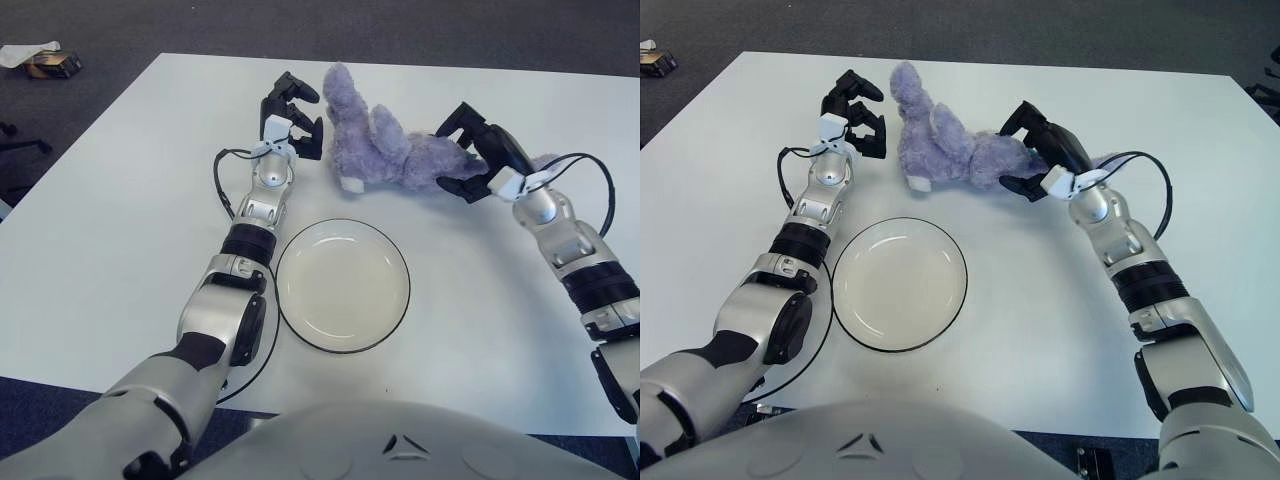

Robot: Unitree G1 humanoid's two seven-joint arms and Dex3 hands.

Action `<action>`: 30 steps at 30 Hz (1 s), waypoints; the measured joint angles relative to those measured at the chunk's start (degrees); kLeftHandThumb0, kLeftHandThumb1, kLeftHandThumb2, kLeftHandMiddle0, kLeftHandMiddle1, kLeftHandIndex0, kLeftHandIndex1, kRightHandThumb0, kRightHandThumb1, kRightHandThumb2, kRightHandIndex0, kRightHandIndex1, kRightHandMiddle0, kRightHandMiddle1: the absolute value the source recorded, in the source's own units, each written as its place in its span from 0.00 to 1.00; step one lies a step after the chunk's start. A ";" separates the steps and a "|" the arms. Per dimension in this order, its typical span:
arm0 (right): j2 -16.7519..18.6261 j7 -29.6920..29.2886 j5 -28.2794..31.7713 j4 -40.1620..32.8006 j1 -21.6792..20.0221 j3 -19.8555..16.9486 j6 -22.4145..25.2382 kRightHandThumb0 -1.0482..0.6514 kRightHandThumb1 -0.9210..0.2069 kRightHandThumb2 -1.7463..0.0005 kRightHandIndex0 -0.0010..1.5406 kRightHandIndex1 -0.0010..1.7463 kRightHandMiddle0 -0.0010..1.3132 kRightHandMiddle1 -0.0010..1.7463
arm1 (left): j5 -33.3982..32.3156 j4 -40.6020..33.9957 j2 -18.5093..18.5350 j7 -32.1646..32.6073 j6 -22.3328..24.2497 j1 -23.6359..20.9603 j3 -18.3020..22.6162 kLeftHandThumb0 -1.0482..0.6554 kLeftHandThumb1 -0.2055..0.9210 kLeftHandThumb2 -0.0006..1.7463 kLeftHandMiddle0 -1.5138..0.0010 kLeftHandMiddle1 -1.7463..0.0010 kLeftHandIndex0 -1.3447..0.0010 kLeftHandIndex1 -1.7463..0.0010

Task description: Put the doll into the plate.

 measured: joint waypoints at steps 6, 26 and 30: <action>-0.80 9.65 5.89 -9.16 2.84 -5.71 9.51 0.43 0.76 0.21 0.02 0.78 0.00 0.81 | 2.73 1.62 0.46 3.03 -5.53 0.56 -0.67 0.61 0.12 1.00 0.42 0.01 0.49 0.00; 6.76 5.47 -6.96 -9.35 7.02 -9.32 6.22 0.60 0.79 0.10 0.55 0.88 0.50 1.00 | -7.73 -4.87 -1.67 -7.32 4.96 1.62 1.91 0.61 0.13 0.97 0.39 0.07 0.50 0.00; 7.53 5.41 -8.13 -8.77 7.11 -9.77 4.83 0.61 0.81 0.08 0.56 0.89 0.51 1.00 | -8.64 -7.58 -1.99 -8.42 7.52 2.16 2.11 0.61 0.15 0.96 0.40 0.07 0.51 0.00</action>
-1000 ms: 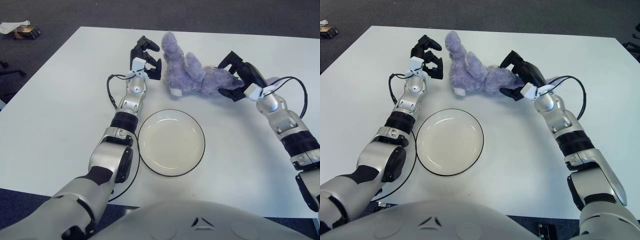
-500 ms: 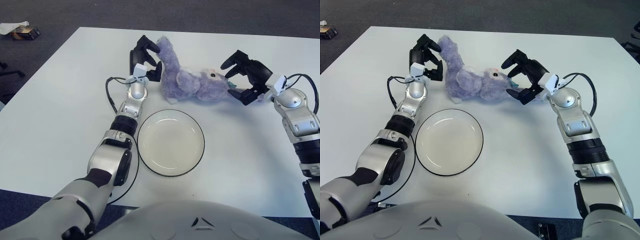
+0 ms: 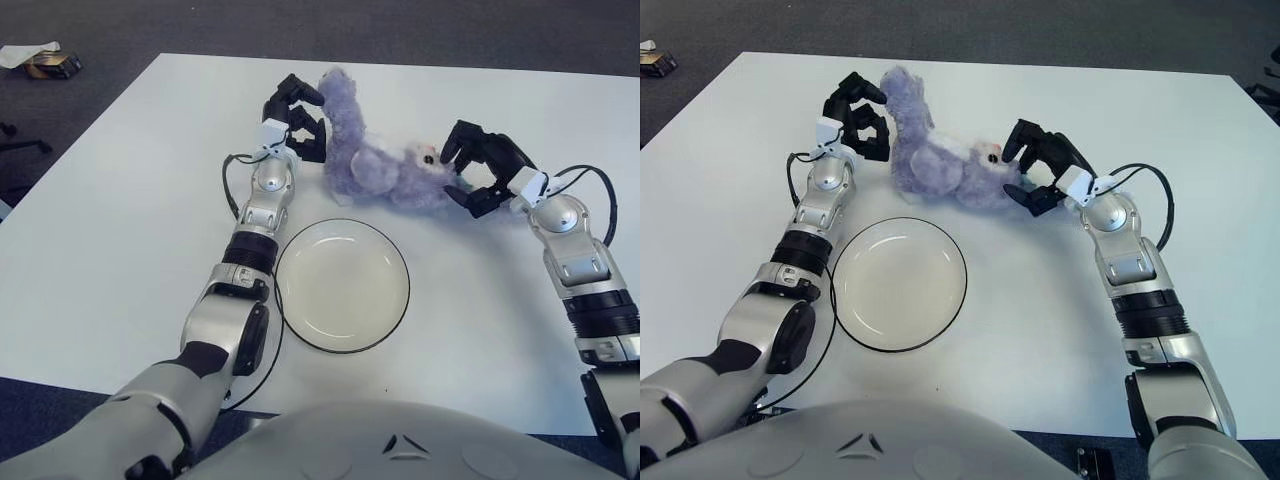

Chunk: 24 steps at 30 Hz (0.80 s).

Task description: Put the doll into the plate.

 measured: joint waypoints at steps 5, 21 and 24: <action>0.37 0.04 -1.18 0.30 0.00 -0.26 -0.54 0.61 0.77 0.09 0.54 0.95 0.45 1.00 | -0.49 -2.08 -0.19 -0.68 1.83 0.54 -0.01 0.61 0.17 0.95 0.42 0.05 0.53 0.00; 1.40 3.88 0.09 -3.86 -0.86 -2.45 8.37 0.53 0.27 0.48 0.25 0.90 0.22 1.00 | -0.06 -4.68 -0.19 -0.80 5.68 1.38 -0.16 0.61 0.23 0.93 0.47 0.01 0.56 0.00; 1.38 5.29 0.12 -7.22 -2.30 -2.74 12.84 0.35 0.34 0.45 0.16 0.90 0.12 0.98 | 0.06 -4.97 -0.20 -1.03 6.10 1.45 -0.21 0.61 0.22 0.93 0.46 0.02 0.56 0.00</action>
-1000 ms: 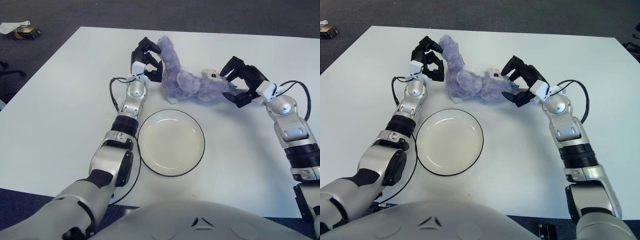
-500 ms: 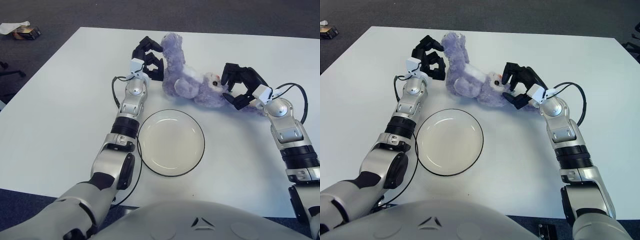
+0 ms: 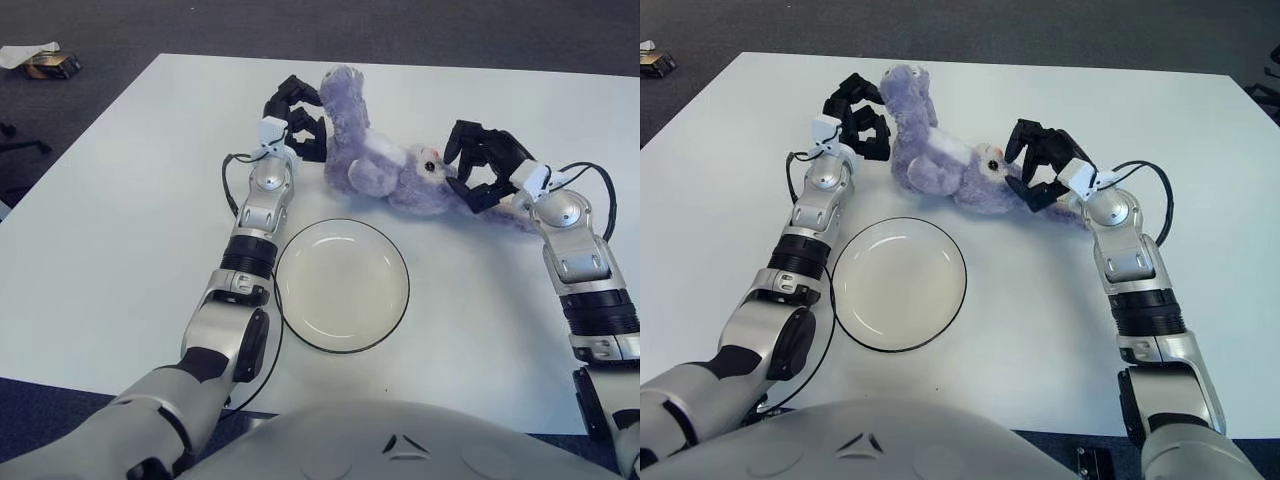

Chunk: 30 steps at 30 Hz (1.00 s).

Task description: Put the doll into the plate.

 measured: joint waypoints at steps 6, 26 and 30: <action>-0.19 2.54 0.19 -3.65 -3.10 -0.67 6.03 0.20 0.36 0.46 0.10 0.84 0.01 0.91 | -1.33 -0.38 0.04 -2.32 -0.11 0.35 0.10 0.61 0.19 0.94 0.43 0.05 0.54 0.00; -2.37 8.64 8.03 -11.73 -12.93 -3.69 32.88 0.26 0.28 0.49 0.05 0.71 0.00 0.80 | -1.58 -0.31 0.24 -3.58 -0.69 0.98 0.73 0.61 0.18 0.94 0.41 0.08 0.53 0.00; -5.69 10.50 5.74 -11.71 -14.49 -0.19 34.65 0.23 0.21 0.53 0.04 0.67 0.00 0.69 | -1.51 -0.25 0.24 -3.57 -0.86 0.98 0.74 0.61 0.18 0.94 0.41 0.08 0.54 0.00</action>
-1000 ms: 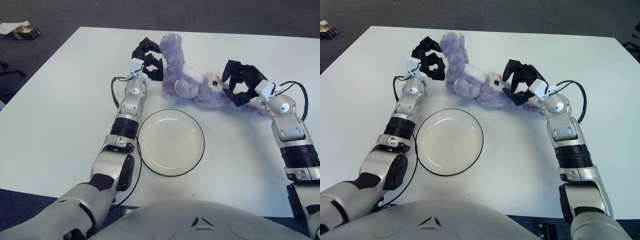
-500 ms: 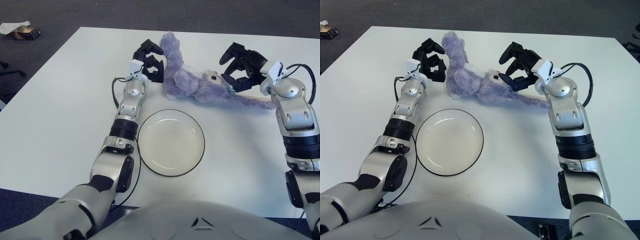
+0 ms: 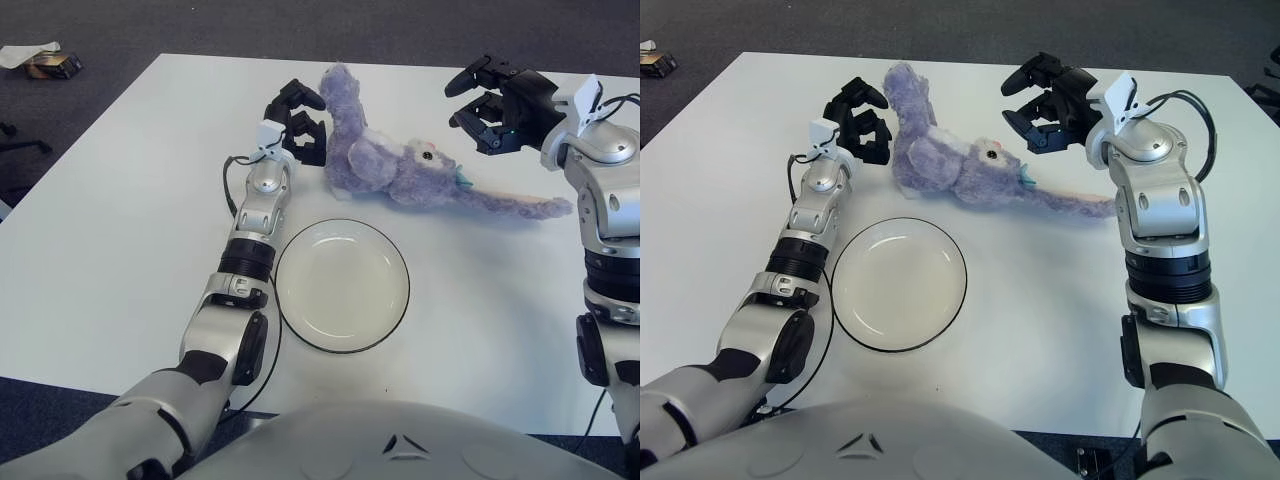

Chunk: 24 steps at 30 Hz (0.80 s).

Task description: Put the doll into the plate.

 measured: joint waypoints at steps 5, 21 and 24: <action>-1.83 0.59 -3.40 0.07 -0.53 4.02 0.88 0.20 0.16 0.59 0.02 0.63 0.00 0.57 | -0.02 0.11 0.02 0.00 0.00 0.00 0.11 0.61 0.18 0.94 0.41 0.07 0.54 0.00; -1.77 4.41 -13.66 19.29 -2.91 16.29 -8.87 0.00 0.08 0.78 0.00 0.34 0.00 0.30 | -0.04 0.60 -0.44 0.01 -0.53 0.04 0.22 0.61 0.18 0.94 0.41 0.07 0.54 0.00; -1.58 5.44 -14.93 21.59 -3.96 17.40 -9.70 0.00 0.07 0.79 0.00 0.30 0.00 0.30 | -0.04 0.60 -0.50 0.01 -0.55 0.05 0.22 0.61 0.18 0.94 0.41 0.07 0.54 0.00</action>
